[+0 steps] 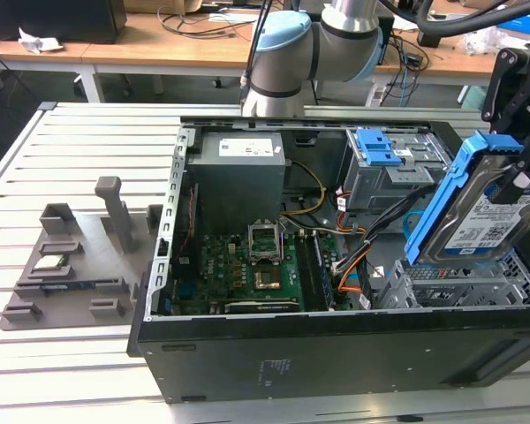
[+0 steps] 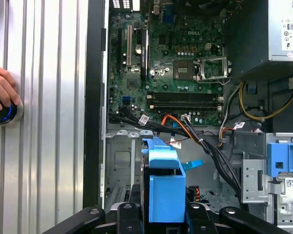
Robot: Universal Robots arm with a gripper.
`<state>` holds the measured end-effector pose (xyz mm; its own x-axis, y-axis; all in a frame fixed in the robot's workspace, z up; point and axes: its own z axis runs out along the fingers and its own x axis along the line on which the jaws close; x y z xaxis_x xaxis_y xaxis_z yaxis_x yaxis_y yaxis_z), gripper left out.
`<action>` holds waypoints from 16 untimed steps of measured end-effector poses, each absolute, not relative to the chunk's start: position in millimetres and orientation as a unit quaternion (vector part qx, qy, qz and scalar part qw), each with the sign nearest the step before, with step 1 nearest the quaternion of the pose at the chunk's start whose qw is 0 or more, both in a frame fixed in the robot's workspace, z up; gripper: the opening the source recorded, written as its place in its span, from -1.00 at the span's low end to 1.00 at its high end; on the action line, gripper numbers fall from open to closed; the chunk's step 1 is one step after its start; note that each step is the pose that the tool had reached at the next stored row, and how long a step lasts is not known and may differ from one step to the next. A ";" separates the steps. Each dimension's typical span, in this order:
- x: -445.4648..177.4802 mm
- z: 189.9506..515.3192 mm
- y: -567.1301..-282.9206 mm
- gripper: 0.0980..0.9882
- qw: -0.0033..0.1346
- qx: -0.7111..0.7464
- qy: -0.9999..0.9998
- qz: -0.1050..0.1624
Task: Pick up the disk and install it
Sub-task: 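Pick up the disk, then insert the disk into the insertion slot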
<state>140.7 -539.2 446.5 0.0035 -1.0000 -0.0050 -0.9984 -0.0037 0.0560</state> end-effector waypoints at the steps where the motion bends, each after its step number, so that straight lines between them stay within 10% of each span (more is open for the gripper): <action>1: 140.8 446.5 -539.2 -0.40 0.018 0.708 -0.706 -0.022; 16: 141.2 438.7 -541.1 -0.40 0.018 0.708 -0.706 -0.021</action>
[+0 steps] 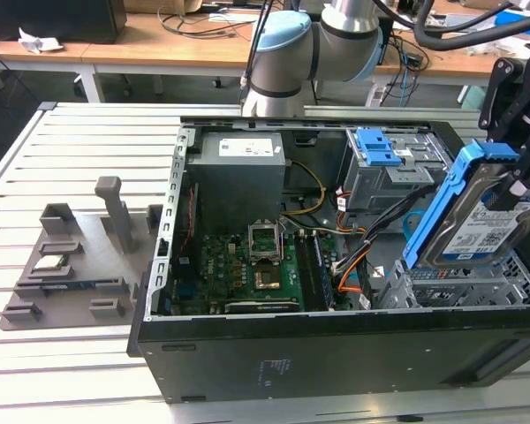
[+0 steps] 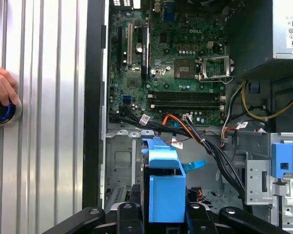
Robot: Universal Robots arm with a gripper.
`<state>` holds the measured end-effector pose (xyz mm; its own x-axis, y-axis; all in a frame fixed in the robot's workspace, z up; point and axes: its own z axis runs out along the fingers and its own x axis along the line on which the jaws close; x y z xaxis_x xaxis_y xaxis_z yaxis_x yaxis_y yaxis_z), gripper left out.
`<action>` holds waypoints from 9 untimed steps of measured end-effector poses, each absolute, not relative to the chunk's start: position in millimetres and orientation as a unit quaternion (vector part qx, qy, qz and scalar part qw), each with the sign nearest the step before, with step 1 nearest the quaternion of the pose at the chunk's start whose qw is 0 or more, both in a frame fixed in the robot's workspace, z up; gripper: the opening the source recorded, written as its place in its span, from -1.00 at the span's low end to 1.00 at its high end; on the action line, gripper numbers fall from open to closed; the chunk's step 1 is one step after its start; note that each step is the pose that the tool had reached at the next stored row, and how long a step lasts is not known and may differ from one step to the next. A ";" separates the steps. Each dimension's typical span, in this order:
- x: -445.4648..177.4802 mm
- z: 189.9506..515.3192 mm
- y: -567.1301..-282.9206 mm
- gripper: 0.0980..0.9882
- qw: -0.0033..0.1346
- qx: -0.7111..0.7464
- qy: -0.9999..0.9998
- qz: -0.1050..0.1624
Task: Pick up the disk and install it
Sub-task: 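Insert the disk into the insertion slot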
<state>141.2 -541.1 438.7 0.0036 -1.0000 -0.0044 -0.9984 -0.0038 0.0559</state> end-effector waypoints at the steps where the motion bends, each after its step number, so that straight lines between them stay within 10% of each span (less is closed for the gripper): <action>1: 141.1 438.2 -541.9 -0.40 0.018 0.708 -0.706 -0.021; 9: 141.0 431.5 -545.4 -0.40 0.020 0.704 -0.710 -0.019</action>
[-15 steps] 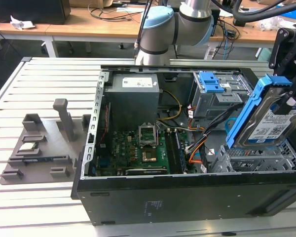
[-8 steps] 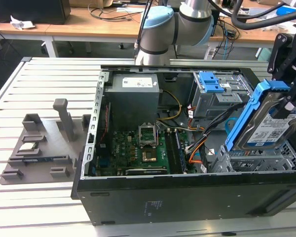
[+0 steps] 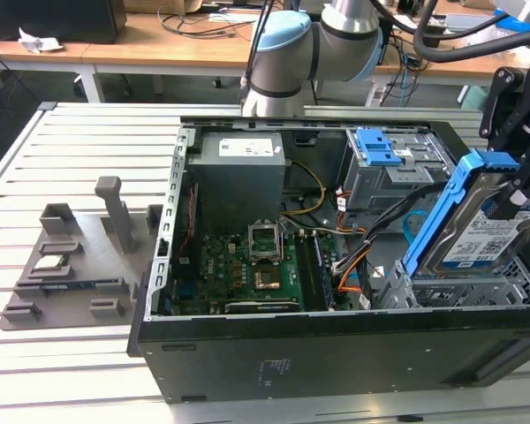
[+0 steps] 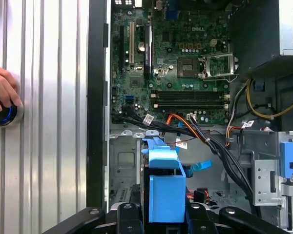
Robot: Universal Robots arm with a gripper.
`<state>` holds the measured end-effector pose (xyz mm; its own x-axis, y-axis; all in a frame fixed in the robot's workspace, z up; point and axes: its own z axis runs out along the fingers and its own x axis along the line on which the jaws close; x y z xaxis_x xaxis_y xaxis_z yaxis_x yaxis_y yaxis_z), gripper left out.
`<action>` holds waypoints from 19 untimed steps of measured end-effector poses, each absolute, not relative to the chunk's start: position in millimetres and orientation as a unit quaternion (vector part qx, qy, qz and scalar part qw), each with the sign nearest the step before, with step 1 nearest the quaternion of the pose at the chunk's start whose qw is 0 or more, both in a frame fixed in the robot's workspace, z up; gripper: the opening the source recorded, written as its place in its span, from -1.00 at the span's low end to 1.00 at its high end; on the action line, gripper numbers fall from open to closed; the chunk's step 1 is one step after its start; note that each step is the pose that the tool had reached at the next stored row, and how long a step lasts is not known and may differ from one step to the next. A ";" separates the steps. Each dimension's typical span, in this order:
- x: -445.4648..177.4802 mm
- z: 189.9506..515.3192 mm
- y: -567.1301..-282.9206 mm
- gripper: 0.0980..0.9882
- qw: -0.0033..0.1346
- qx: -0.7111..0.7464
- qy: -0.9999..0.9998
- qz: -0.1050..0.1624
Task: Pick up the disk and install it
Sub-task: 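Insert the disk into the insertion slot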
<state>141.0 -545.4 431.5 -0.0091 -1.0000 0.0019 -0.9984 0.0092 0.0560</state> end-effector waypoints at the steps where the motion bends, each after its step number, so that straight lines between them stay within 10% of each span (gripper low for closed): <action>1: 141.0 429.1 -545.4 -0.40 0.020 0.704 -0.710 -0.019; 19: 141.0 403.5 -545.4 -0.40 0.020 0.704 -0.710 -0.019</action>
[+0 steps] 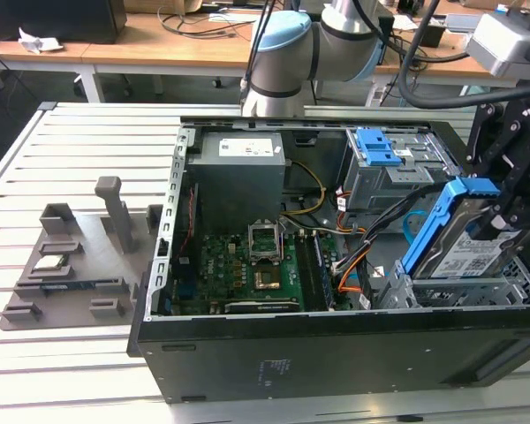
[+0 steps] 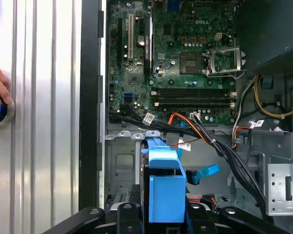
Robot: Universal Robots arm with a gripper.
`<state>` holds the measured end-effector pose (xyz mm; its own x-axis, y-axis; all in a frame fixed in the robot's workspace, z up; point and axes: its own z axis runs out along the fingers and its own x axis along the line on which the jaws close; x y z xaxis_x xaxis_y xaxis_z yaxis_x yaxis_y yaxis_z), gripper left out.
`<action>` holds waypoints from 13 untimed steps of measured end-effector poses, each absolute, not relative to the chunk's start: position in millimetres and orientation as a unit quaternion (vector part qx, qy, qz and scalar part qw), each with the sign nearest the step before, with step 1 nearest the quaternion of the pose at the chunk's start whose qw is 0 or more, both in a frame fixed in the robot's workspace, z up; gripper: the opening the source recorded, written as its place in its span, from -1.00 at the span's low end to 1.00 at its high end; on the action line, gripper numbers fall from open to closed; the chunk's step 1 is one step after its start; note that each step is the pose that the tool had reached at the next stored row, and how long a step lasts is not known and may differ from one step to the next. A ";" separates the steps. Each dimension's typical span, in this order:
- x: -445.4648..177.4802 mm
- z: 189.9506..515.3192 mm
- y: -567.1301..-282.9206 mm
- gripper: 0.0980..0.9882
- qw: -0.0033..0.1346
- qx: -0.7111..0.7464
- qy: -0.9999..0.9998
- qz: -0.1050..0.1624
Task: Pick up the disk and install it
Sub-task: 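Insert the disk into the insertion slot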
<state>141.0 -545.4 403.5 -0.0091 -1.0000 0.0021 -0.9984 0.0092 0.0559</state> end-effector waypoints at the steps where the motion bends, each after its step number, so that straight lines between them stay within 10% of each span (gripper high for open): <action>1: 141.0 401.2 -545.4 -0.40 0.020 0.704 -0.710 -0.019; 13: 141.0 400.5 -545.4 -0.37 0.020 0.704 -0.710 -0.019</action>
